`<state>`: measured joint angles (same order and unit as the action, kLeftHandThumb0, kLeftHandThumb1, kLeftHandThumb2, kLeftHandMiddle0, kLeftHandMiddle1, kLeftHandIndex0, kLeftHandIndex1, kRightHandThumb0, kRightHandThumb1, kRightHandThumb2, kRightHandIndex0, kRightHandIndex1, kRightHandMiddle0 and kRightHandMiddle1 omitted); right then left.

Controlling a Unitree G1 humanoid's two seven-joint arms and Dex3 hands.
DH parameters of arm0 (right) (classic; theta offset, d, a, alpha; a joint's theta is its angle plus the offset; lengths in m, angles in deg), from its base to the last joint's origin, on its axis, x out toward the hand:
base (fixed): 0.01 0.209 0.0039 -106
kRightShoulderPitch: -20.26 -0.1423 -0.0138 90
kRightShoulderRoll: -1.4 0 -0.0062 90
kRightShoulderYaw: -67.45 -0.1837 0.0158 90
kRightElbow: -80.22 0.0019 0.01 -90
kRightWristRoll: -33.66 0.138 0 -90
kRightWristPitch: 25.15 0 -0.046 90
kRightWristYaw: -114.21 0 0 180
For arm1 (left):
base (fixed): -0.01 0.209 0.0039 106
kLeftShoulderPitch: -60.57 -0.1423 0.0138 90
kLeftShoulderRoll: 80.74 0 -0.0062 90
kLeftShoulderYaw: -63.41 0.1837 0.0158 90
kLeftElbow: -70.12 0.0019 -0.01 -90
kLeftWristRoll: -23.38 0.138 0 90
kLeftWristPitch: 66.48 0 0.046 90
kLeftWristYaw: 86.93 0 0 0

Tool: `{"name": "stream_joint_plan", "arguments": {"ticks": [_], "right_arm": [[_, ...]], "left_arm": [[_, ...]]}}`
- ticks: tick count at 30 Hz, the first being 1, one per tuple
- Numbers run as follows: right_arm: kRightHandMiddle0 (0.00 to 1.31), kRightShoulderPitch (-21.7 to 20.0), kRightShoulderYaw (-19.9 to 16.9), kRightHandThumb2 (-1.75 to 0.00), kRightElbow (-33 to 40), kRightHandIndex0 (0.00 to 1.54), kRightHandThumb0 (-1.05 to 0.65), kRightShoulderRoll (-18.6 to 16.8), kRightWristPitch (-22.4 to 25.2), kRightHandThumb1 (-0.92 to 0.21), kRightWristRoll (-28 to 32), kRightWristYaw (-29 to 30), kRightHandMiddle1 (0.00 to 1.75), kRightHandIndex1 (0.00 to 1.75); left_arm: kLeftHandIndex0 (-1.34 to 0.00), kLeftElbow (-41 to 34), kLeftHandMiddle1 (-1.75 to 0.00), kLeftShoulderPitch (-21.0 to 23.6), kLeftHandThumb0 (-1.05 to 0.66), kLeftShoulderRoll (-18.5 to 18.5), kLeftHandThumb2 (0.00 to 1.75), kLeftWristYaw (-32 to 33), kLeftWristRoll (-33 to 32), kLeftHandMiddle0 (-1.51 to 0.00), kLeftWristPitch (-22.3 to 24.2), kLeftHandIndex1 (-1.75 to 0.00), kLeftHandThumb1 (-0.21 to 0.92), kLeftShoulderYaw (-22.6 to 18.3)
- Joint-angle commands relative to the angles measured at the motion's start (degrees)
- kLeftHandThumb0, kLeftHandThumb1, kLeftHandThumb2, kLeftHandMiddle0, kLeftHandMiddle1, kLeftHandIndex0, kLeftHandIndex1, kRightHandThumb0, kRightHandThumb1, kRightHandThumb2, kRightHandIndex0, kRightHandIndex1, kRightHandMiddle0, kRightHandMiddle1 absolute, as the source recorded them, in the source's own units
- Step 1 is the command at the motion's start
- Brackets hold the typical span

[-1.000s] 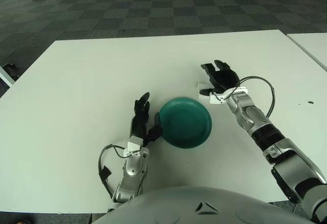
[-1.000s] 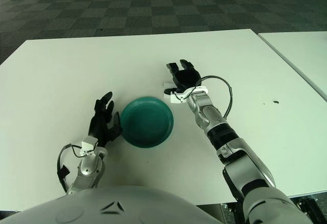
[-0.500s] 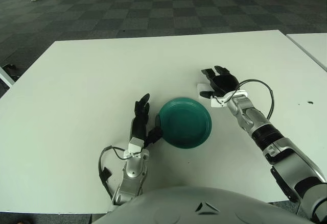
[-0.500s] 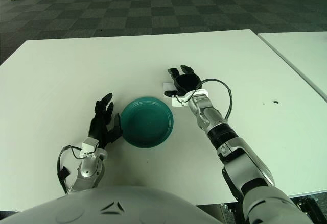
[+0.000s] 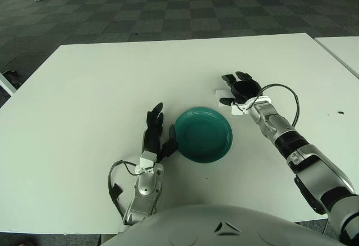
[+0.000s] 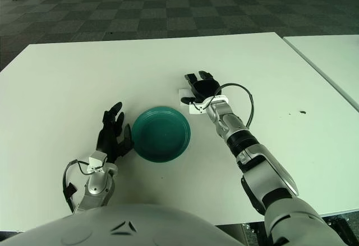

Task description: Put the charger into the plate.

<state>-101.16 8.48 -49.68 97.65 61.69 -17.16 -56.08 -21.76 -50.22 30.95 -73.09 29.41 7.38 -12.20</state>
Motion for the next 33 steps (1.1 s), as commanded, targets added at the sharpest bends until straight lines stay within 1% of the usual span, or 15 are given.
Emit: {"name": "stream_joint_plan", "arguments": {"ticks": [1, 7, 15, 19, 23, 27, 33], "right_arm": [[0.00, 1.30, 1.66, -0.57, -4.35, 0.14, -0.85, -0.19, -0.24, -0.92, -0.03, -1.73, 0.38, 0.00], [0.00, 0.45, 2.95, -0.65, -6.22, 0.13, -0.87, 0.20, -1.02, -0.92, -0.38, -2.43, 0.34, 0.00], [0.00, -0.24, 3.39, -0.64, -7.40, 0.13, -0.88, 0.67, -2.22, -0.92, 0.73, -4.58, 0.33, 0.00], [0.00, -0.46, 3.07, -0.63, -7.94, 0.13, -0.89, 0.72, -2.98, -0.92, 1.57, -4.61, 0.33, 0.00], [0.00, -0.07, 2.26, -0.63, -6.66, 0.14, -0.90, 1.45, -4.33, -0.92, 2.67, -4.50, 0.34, 0.01], [0.00, 1.12, 1.76, -0.62, -3.23, 0.15, -0.89, 2.75, -4.98, -0.92, 3.45, -5.74, 0.33, 0.01], [0.00, 1.80, 2.14, -0.59, -1.64, 0.15, -0.86, 3.80, -6.67, -0.92, 3.72, -7.71, 0.32, 0.01]], "left_arm": [[0.00, 1.04, 0.00, -0.53, -0.86, 2.22, 1.00, -0.09, -0.56, -0.30, -0.25, -0.57, 0.92, 0.23], [0.00, 1.79, 0.00, -0.17, -0.86, 2.41, 1.00, -0.02, -1.15, -0.28, -0.81, -0.57, 0.92, 0.13], [0.00, 2.91, 0.00, 0.32, -0.85, 2.17, 1.00, -0.17, -1.51, -0.28, -1.94, -0.61, 0.92, 0.08], [0.00, 3.69, 0.00, 0.73, -0.85, 2.22, 1.00, 0.38, -0.79, -0.28, -2.95, -0.63, 0.92, 0.02], [0.00, 4.08, 0.00, 0.94, -0.85, 2.28, 1.00, 0.75, -0.22, -0.28, -3.26, -0.61, 0.92, 0.04], [0.00, 4.30, 0.00, 1.12, -0.85, 2.45, 1.01, 0.41, -0.61, -0.28, -3.30, -0.59, 0.92, 0.25], [0.00, 4.37, 0.00, 1.30, -0.85, 2.69, 1.02, 0.69, -0.49, -0.28, -3.49, -0.59, 0.92, 0.41]]}}
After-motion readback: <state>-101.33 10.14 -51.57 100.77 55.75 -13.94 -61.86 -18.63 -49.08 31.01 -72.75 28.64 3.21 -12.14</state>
